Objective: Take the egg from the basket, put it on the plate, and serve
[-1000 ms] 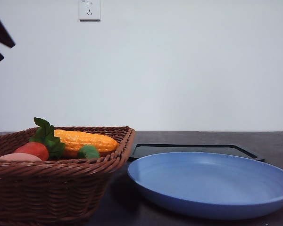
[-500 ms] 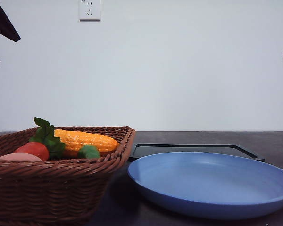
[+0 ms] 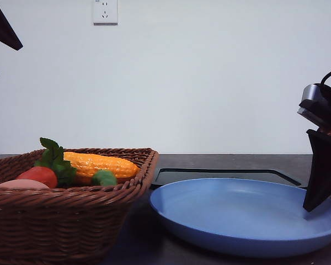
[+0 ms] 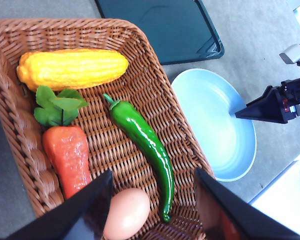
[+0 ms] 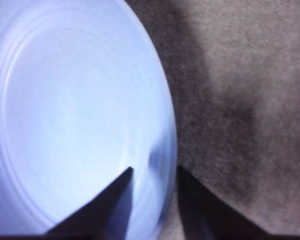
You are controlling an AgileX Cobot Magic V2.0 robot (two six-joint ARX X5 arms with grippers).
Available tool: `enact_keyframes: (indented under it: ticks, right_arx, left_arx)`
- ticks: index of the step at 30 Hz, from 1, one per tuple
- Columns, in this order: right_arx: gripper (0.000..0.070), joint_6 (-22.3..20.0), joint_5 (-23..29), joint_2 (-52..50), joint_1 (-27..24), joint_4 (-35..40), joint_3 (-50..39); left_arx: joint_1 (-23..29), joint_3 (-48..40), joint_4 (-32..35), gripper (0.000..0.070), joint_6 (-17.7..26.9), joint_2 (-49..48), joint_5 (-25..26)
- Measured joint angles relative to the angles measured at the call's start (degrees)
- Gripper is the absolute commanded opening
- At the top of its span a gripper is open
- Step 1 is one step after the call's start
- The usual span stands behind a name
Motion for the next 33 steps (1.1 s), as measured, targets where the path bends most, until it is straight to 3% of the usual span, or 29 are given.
enact_keyframes:
  ticks: [8,15,22,33]
  right_arx:
    - [0.0,1.32,0.02,-1.74,-0.01,-2.59,0.0]
    - [0.0,1.02,0.02,-8.62,-0.01,-8.54,0.0]
    - [0.0,1.04,0.37,-17.28,-0.01,-10.29,0.0]
    - [0.0,1.56,-0.33,-27.22,-1.48,-14.76,0.0]
  left_arx:
    - [-0.15,0.0,-2.35,0.033,0.57,-0.01,-0.01]
    - [-4.36,1.29,-5.3,0.0385,5.33,0.01,-0.61]
    - [-13.66,4.36,-7.09,0.0416,10.82,1.62,-11.19]
    - [-26.48,8.59,-9.9,0.0409,16.67,14.66,-25.72]
